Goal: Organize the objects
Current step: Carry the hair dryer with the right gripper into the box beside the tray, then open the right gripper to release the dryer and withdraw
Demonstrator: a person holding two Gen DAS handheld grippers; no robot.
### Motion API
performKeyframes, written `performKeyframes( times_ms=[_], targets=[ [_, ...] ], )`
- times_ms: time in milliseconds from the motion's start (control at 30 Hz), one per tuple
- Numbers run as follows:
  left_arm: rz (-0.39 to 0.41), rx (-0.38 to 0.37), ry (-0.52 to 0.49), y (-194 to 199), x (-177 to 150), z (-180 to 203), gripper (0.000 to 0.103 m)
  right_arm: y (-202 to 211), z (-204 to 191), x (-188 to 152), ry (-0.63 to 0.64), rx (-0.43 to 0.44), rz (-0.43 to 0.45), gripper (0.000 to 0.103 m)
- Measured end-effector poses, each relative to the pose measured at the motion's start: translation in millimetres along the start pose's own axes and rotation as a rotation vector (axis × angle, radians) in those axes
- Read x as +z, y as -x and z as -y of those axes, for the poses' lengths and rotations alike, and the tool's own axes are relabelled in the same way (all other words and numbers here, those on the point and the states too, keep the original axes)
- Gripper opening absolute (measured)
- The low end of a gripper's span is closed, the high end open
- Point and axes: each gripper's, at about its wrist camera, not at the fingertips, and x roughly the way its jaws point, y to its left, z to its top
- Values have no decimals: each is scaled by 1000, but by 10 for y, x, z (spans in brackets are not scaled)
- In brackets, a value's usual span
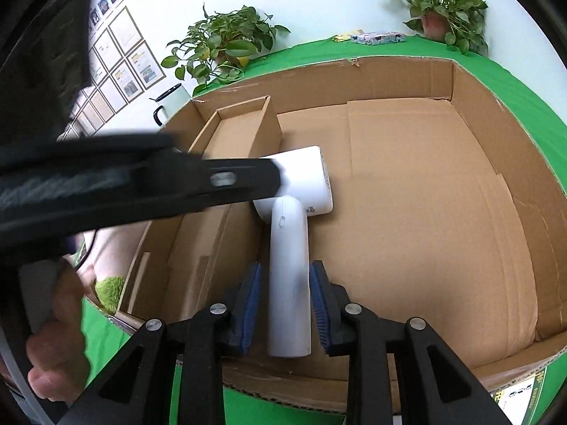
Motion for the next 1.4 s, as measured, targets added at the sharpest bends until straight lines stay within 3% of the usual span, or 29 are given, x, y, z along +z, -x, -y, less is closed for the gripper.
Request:
performKeyframes(
  times_ms=[233,500,600,667,733,1000,1067,1133,1267,1300,1400],
  targets=[
    [30,94,-39,209,-263,-102,33,-101,-47,44,-8,-11,-55,26],
    [-4,99,-49,172,-459,-227,32,-168,-159,-49,-7,-33,-87,23],
    [-14,131,-55,157,-481,-230,23,-166,-136,-61,-22,-23,-97,24],
    [-15,163,-38,152,-479,-271,10,-157,-136,-61,-22,-23,-102,24],
    [-21,184,-44,147,-482,-288,5,-164,-149,-59,-11,-35,-104,24],
    [-54,255,-90,109,-487,-207,4,-148,-212,-80,41,-78,-91,25],
    [-50,261,-88,119,-490,-200,4,-81,-209,-94,54,-91,-73,30],
    [-40,268,-88,133,-508,-187,4,14,-189,-112,65,-102,-50,51],
    [23,284,-108,275,-571,-96,7,377,-135,-271,96,-136,56,69],
    [55,304,-120,345,-594,-57,9,457,-127,-314,107,-145,84,81],
    [204,345,-153,641,-713,79,42,796,-147,-523,164,-171,201,99]
  ],
)
